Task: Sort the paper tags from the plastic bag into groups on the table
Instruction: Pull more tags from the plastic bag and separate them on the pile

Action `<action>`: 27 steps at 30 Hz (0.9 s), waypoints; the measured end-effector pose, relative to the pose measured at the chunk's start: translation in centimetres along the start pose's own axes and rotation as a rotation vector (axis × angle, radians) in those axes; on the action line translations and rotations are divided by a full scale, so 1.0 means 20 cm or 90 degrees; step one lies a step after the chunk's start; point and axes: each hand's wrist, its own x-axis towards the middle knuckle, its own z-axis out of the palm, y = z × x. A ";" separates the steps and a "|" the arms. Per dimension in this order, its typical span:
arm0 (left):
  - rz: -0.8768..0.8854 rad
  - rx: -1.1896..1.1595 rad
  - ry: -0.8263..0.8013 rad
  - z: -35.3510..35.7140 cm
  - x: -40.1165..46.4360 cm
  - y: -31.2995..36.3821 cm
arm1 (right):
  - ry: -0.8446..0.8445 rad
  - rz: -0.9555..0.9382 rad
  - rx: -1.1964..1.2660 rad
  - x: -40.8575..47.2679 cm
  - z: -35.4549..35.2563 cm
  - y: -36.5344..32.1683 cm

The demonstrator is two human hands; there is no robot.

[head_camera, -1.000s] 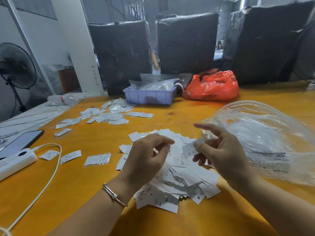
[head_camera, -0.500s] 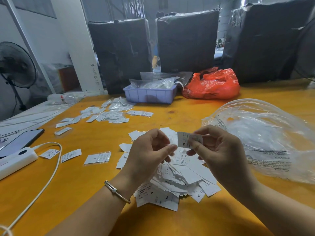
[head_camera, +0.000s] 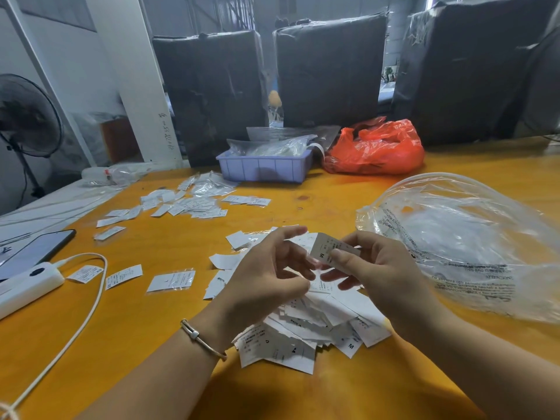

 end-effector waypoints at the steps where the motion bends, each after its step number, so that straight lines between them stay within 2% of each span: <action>1: -0.001 0.016 -0.001 0.00 0.00 -0.01 | -0.006 0.019 0.028 0.00 0.00 0.00; 7: 0.038 0.092 0.027 0.01 0.02 -0.01 | -0.033 0.074 0.137 0.01 0.00 -0.02; 13: 0.067 0.144 0.060 0.01 0.02 -0.01 | -0.037 0.086 0.136 0.01 -0.02 -0.03; 20: 0.130 0.240 0.119 0.02 0.01 -0.01 | 0.067 -0.059 -0.014 -0.02 -0.02 -0.02; 27: 0.129 0.244 0.126 0.02 0.01 0.01 | 0.057 -0.098 -0.062 -0.03 -0.01 -0.03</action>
